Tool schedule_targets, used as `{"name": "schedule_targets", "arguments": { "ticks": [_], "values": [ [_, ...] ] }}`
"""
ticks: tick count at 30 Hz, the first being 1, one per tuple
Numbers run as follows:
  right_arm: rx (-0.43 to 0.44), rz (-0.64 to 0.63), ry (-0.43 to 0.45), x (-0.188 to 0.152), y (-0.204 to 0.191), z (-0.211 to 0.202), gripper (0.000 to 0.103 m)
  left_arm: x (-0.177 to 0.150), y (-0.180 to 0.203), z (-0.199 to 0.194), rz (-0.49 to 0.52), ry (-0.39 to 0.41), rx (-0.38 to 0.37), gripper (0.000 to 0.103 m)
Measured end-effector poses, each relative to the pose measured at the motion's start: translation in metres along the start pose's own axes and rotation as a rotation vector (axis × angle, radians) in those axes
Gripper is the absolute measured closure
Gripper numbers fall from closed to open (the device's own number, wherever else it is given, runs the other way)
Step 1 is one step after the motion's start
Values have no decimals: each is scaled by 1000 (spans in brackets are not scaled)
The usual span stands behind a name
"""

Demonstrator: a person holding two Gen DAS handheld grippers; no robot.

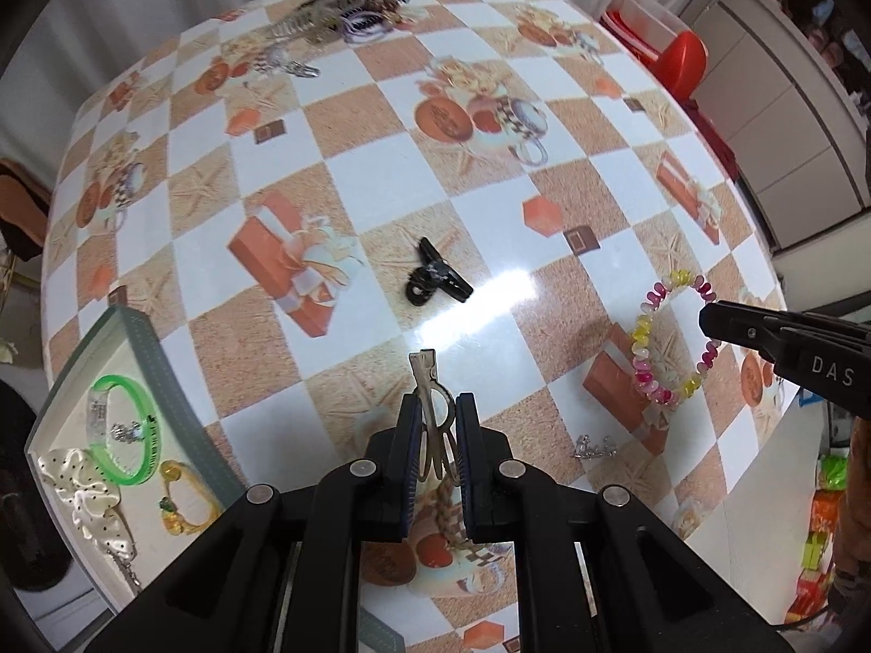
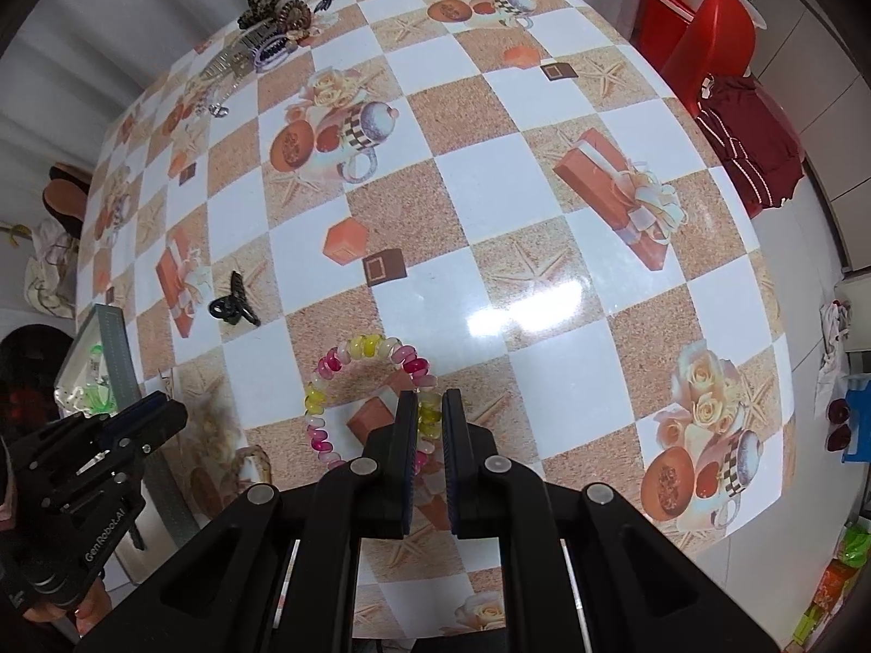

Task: Organize jewelry
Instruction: 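Drop the beige clip in the tray with the left tool while the right tool drops the beaded bracelet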

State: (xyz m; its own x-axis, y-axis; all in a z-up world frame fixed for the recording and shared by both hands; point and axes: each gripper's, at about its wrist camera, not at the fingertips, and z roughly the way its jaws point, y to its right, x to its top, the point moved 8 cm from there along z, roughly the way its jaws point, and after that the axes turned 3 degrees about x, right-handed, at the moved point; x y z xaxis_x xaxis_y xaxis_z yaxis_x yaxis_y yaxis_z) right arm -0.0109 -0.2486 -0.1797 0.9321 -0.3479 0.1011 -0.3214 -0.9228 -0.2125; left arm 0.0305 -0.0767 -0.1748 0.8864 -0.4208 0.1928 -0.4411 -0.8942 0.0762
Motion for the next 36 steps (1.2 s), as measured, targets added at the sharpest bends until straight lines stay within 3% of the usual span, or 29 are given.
{"name": "schedule_targets", "arguments": {
  "ticks": [8, 19, 36],
  "values": [
    [49, -1, 4, 0, -10, -5, 94, -8, -22, -16, -90, 38, -3, 85],
    [81, -107, -13, 4, -51, -11, 94, -40, -71, -35, -230, 58, 16, 85],
    [172, -439, -93, -17, -199, 6, 94, -144, -150, -49, -512, 37, 60, 85]
  ]
}}
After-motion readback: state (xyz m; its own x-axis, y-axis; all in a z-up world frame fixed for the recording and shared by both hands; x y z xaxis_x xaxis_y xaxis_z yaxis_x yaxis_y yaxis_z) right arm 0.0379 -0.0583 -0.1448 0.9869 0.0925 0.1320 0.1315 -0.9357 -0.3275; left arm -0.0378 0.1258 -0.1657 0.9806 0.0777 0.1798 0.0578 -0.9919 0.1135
